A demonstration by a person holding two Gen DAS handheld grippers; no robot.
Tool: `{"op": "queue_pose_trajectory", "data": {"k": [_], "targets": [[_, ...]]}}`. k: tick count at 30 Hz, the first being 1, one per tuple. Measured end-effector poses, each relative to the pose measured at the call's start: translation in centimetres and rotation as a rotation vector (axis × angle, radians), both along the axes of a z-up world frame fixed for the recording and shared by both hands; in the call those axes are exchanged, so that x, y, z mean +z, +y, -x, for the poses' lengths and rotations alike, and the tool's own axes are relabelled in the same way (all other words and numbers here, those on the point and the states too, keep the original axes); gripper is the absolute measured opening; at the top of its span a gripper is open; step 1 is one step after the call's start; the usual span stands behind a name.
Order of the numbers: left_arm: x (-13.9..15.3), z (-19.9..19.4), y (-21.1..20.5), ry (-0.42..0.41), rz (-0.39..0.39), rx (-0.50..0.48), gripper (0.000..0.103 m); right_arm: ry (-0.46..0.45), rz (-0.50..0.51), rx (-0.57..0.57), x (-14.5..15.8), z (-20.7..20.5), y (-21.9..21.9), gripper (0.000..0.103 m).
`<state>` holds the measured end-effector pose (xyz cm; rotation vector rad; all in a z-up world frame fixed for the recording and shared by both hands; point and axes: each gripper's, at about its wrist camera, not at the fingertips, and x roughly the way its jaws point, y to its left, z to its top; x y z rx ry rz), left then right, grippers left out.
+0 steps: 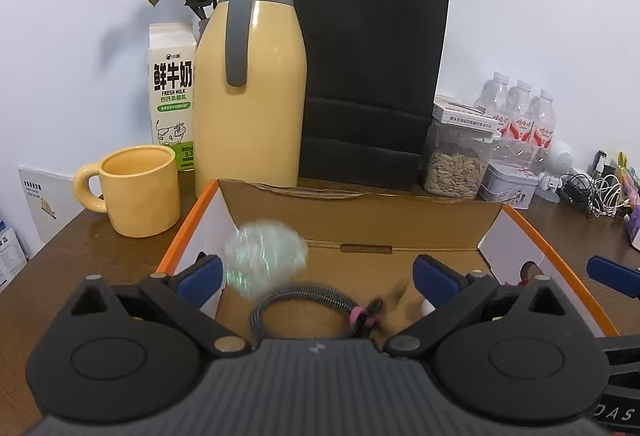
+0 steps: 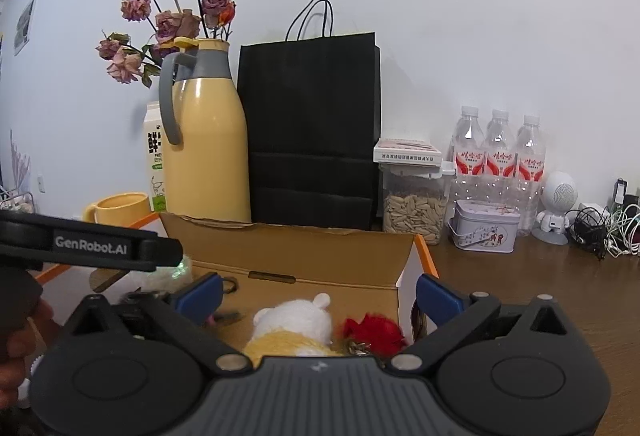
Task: Organize objects
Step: 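Carry the rose and braided cable into the box and open both grippers, then withdraw both grippers from the box toward the table items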
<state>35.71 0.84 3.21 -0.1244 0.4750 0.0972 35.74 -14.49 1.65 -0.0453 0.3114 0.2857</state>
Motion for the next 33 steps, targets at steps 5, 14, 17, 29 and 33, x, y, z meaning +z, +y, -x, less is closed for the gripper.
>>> {"op": "queue_pose_trajectory", "data": {"k": [5, 14, 17, 29, 33], "targets": [[0.0, 0.1, -0.1, -0.005, -0.001, -0.006, 0.103, -0.009, 0.003, -0.001, 0.3, 0.3, 0.0, 0.103], [1.5, 1.9, -0.3, -0.065, -0.001, -0.013, 0.103, -0.059, -0.008, 0.002, 1.5, 1.8, -0.5, 0.103], [1.9, 3.7, 0.0, -0.091, -0.002, -0.002, 0.103, -0.081, -0.005, 0.004, 2.0, 2.8, -0.7, 0.103], [3.1, 10.8, 1.0, -0.139, -0.003, 0.020, 0.103, -0.121, 0.001, 0.016, 2.4, 8.4, -1.6, 0.103], [2.9, 12.7, 1.4, -0.120, -0.021, 0.024, 0.103, -0.112, 0.000, 0.021, 2.1, 10.6, -2.0, 0.103]]}}
